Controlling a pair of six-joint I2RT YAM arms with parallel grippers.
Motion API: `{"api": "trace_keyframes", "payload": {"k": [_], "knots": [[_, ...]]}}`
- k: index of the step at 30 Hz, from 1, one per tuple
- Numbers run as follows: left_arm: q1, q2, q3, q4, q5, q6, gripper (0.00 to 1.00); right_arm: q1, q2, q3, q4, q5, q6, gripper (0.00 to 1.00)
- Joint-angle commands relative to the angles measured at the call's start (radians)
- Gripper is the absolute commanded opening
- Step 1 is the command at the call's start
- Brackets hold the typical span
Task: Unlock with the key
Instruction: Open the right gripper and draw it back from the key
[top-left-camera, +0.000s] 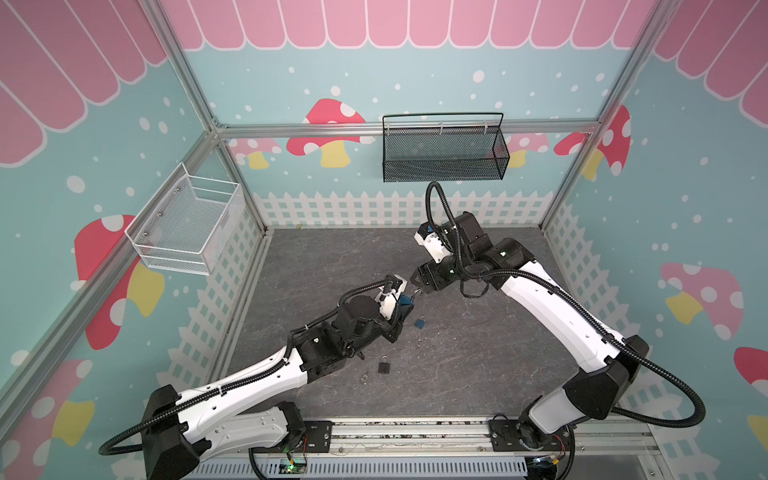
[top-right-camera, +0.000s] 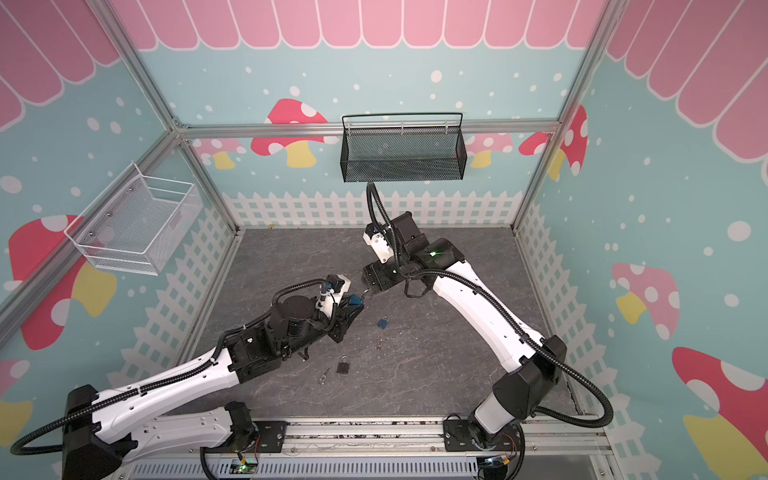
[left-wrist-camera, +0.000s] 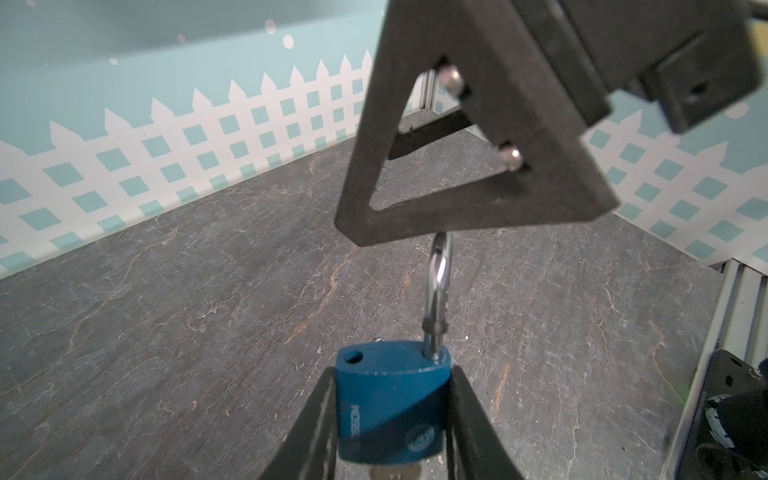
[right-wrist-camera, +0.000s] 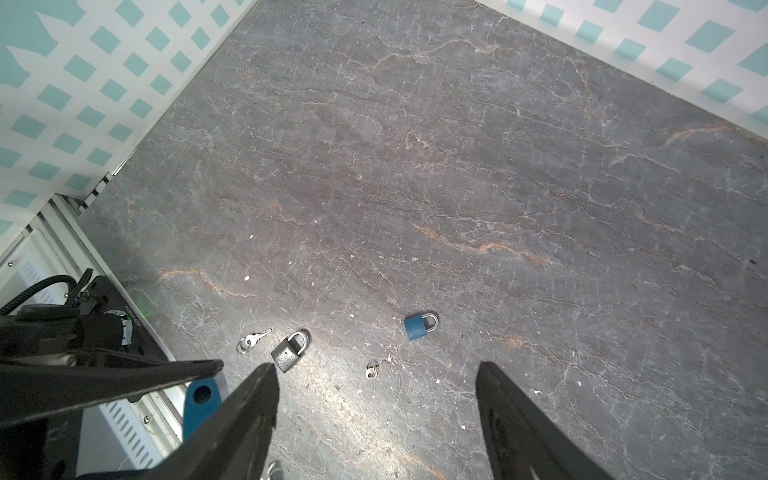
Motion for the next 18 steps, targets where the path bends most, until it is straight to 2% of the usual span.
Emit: {"api": "trace_keyframes", "payload": {"k": [1, 11, 18], "knots": [[-0.001, -0.032, -0.002, 0.072, -0.031, 0.014, 0.00, -0.016, -0.040, -0.036, -0.030, -0.057, -0.025, 0.78], [-0.001, -0.022, -0.004, 0.083, -0.050, -0.001, 0.00, -0.046, -0.092, -0.097, 0.009, -0.196, -0.010, 0.78], [-0.001, -0.011, 0.007, 0.052, -0.099, -0.035, 0.00, -0.096, -0.115, -0.131, 0.026, -0.149, 0.010, 0.78]]}}
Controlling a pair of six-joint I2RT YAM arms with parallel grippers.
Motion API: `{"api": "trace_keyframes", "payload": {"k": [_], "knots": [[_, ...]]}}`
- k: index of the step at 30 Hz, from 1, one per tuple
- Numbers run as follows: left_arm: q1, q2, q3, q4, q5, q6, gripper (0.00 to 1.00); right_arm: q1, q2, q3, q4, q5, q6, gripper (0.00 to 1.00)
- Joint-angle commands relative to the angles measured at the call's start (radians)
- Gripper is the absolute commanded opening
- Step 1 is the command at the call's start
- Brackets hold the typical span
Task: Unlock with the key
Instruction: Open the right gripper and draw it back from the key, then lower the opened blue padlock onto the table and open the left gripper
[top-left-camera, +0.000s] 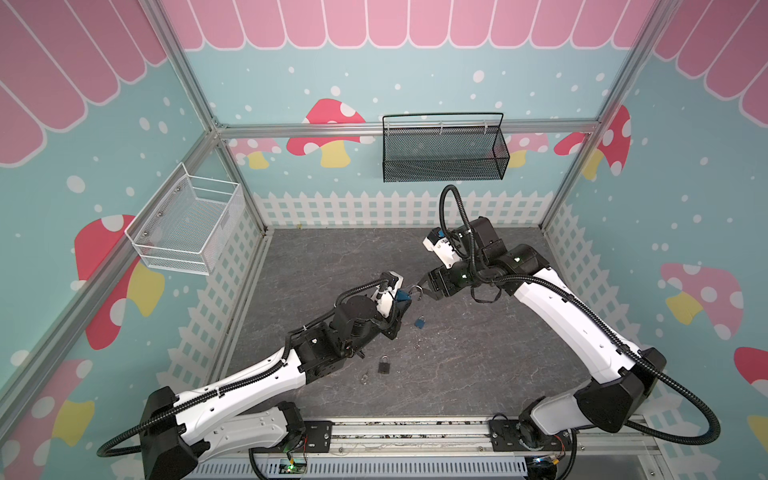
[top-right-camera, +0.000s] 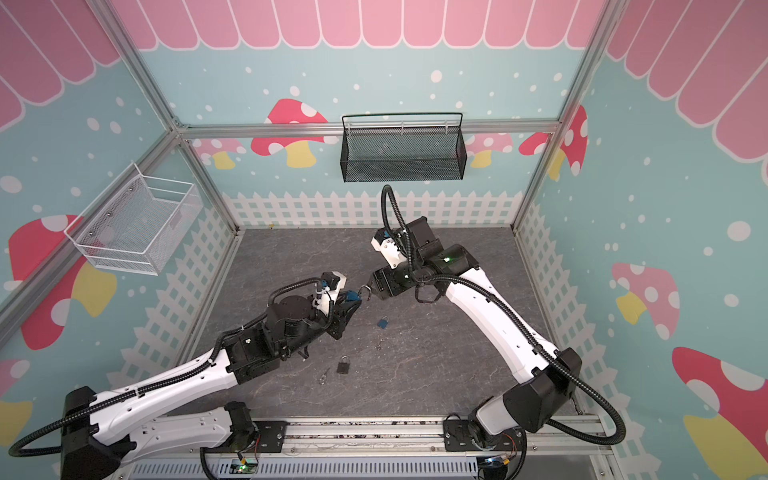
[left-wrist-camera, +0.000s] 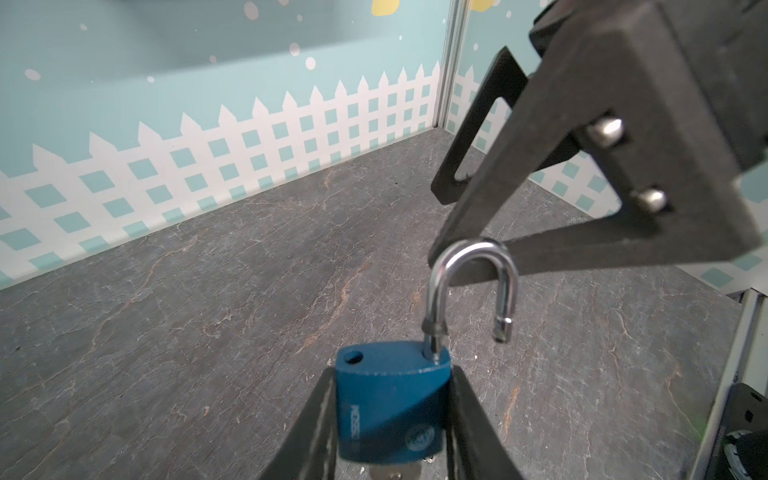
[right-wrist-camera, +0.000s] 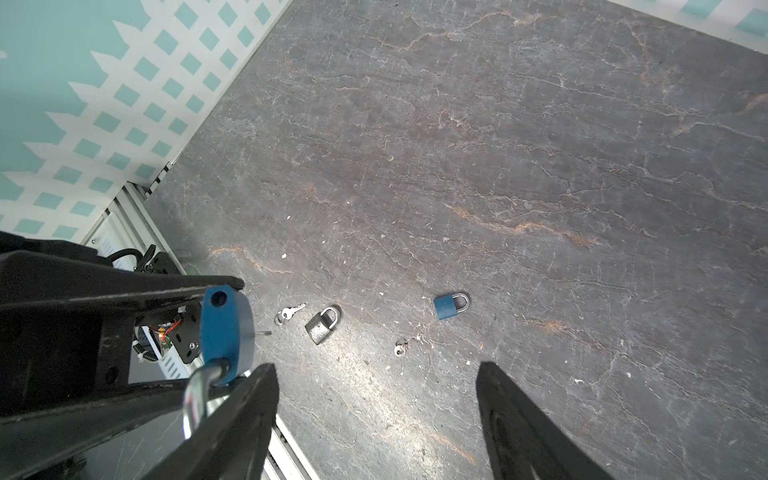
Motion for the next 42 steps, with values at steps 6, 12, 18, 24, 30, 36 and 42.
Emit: {"api": "trace_keyframes", "payload": {"k": [6, 12, 18, 24, 30, 36, 42], "knots": [[0.012, 0.046, 0.071, -0.166, -0.198, -0.206, 0.00, -0.101, -0.084, -0.143, 0.086, 0.093, 0.046, 0.78], [0.052, 0.177, 0.168, -0.466, -0.212, -0.492, 0.00, -0.123, -0.158, -0.344, 0.239, 0.031, 0.113, 0.78], [0.107, 0.311, 0.170, -0.524, -0.149, -0.665, 0.00, -0.128, -0.201, -0.534, 0.373, -0.014, 0.196, 0.78], [0.171, 0.450, 0.216, -0.538, -0.075, -0.681, 0.00, -0.128, -0.212, -0.655, 0.450, -0.056, 0.245, 0.78], [0.236, 0.543, 0.244, -0.533, -0.017, -0.674, 0.00, -0.130, -0.207, -0.725, 0.496, -0.069, 0.267, 0.77], [0.273, 0.616, 0.267, -0.517, 0.036, -0.654, 0.00, -0.128, -0.183, -0.749, 0.512, -0.085, 0.266, 0.76], [0.287, 0.681, 0.283, -0.517, 0.056, -0.652, 0.00, -0.127, -0.163, -0.762, 0.523, -0.089, 0.263, 0.75]]}}
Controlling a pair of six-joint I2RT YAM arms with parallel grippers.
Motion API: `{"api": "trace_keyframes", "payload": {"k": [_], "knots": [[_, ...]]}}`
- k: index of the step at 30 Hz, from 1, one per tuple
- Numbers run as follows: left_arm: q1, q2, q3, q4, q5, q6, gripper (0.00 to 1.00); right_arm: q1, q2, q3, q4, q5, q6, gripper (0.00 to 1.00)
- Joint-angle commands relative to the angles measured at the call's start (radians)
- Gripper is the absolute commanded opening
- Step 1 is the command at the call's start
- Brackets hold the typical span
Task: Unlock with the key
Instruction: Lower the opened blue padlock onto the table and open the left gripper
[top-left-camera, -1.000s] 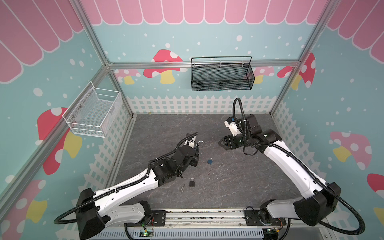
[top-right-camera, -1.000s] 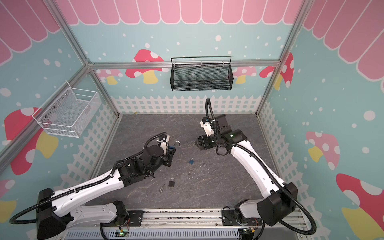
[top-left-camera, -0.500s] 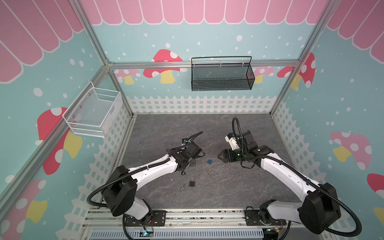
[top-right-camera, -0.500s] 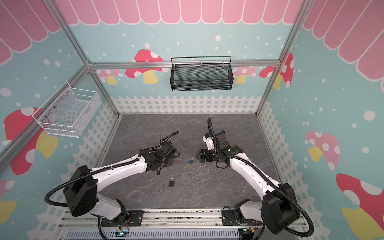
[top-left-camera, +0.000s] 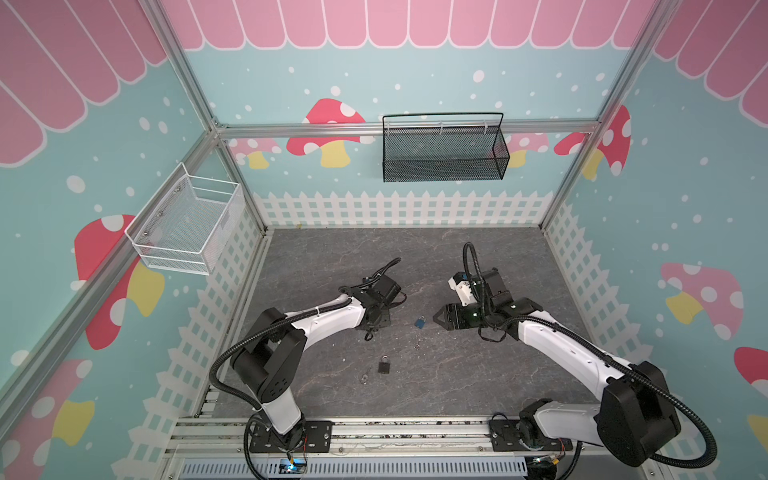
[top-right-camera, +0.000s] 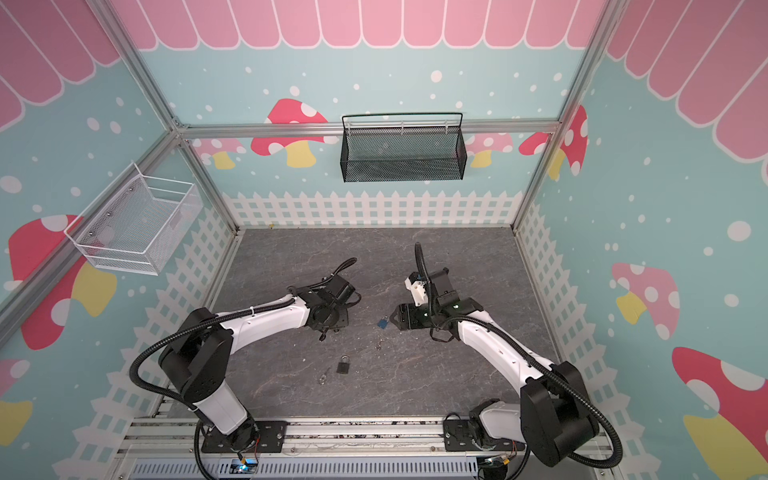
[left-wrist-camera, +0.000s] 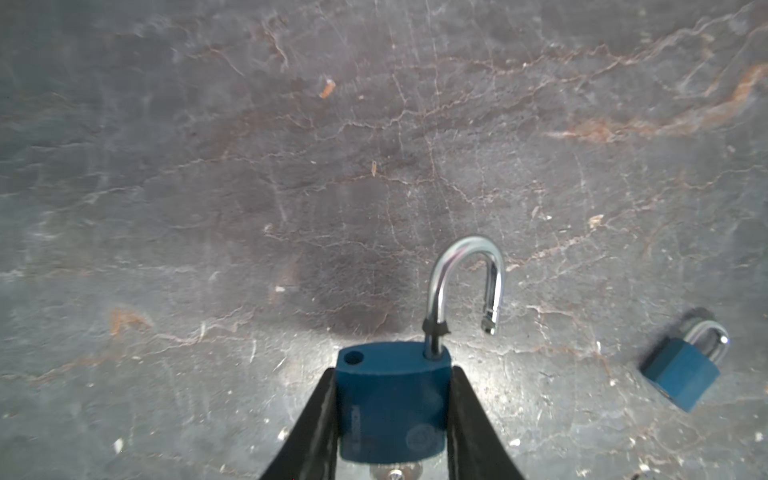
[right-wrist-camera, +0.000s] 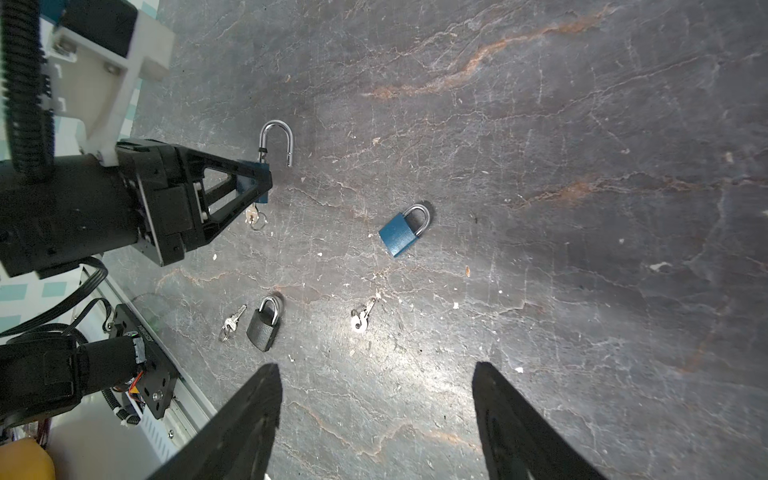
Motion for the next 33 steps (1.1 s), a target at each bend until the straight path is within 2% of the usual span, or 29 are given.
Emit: {"api": "trace_keyframes", "payload": {"k": [1, 12, 19, 25, 33], "knots": [[0.010, 0.028, 0.030, 0.003, 0.015, -0.009, 0.00, -0.002, 0.015, -0.018, 0.018, -0.012, 0.002, 0.75], [0.018, 0.108, 0.032, -0.028, 0.026, -0.073, 0.01, -0.001, 0.034, -0.025, 0.018, -0.007, -0.010, 0.74], [0.020, 0.071, 0.020, -0.028, 0.045, -0.095, 0.41, 0.004, 0.036, -0.022, 0.006, 0.005, -0.005, 0.75], [0.017, -0.040, 0.005, -0.032, 0.072, -0.111, 0.52, 0.031, 0.050, -0.011, -0.022, 0.022, 0.025, 0.75], [-0.043, -0.258, -0.052, -0.015, 0.060, -0.162, 0.54, 0.146, 0.056, -0.065, 0.026, 0.048, 0.139, 0.75]]}}
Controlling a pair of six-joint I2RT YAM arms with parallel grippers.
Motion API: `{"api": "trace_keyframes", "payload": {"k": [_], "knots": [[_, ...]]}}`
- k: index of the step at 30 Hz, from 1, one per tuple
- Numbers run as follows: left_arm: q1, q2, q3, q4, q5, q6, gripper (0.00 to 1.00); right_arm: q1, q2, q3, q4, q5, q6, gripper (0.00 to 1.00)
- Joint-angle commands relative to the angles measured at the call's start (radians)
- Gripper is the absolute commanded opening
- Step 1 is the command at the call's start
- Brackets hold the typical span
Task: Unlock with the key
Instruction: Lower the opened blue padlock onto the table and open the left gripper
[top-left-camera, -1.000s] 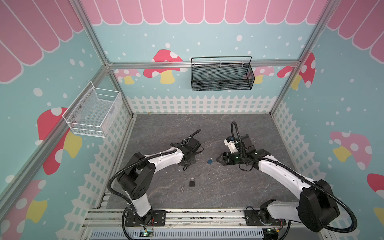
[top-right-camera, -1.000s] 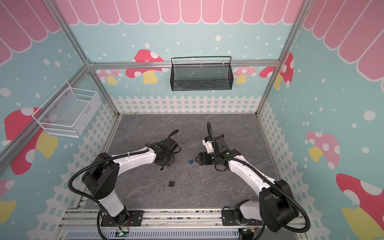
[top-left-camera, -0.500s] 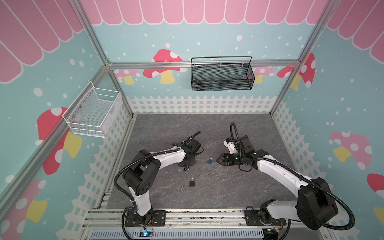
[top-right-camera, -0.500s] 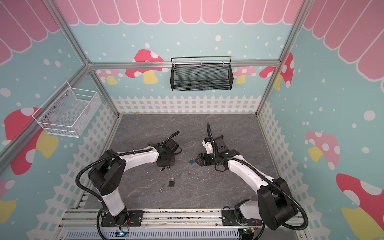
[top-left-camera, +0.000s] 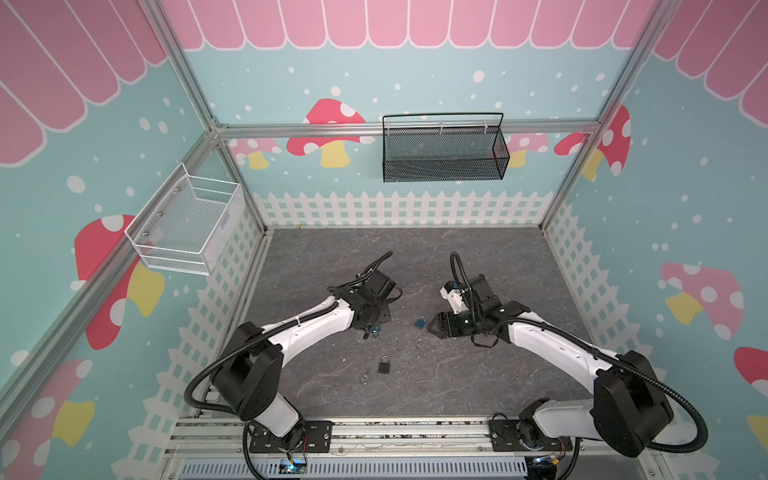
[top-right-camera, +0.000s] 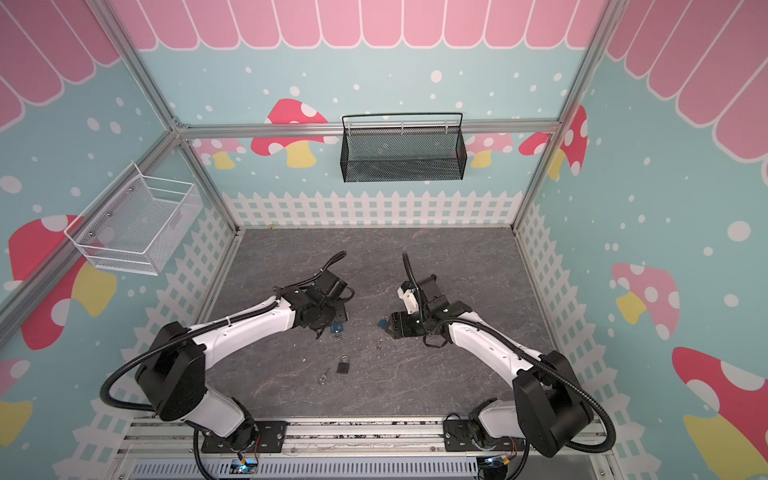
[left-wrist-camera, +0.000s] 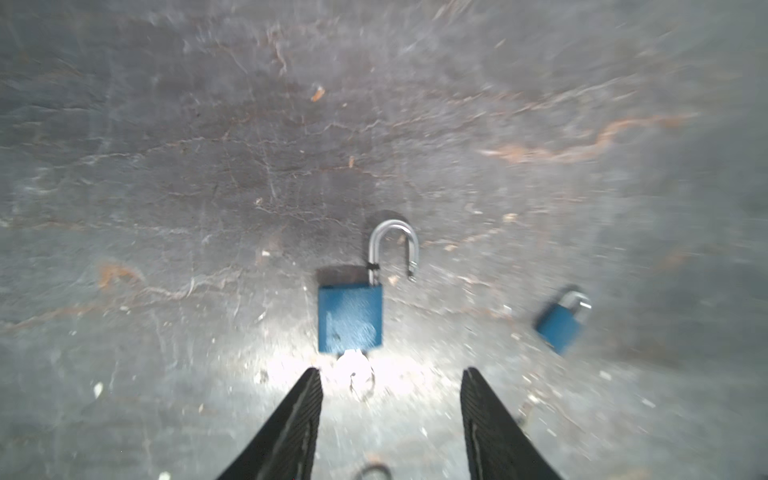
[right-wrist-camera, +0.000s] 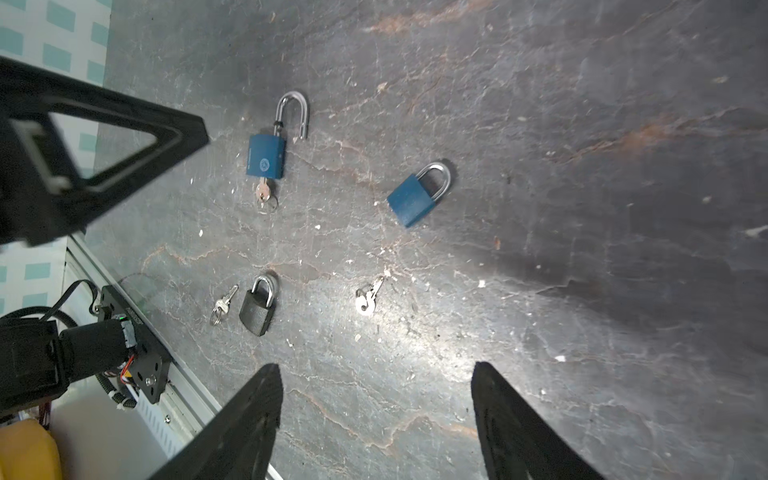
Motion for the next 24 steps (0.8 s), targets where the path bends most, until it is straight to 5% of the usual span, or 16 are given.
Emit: {"api": "trace_keyframes", "payload": {"k": [1, 24], "knots": [[-0.046, -0.085, -0.042, 0.017, -0.007, -0.054, 0.55, 0.051, 0.020, -0.040, 0.026, 0.019, 0.079, 0.75], [-0.084, -0.444, -0.334, 0.234, -0.054, -0.199, 0.55, 0.211, 0.199, -0.020, 0.167, 0.140, 0.213, 0.66]]}}
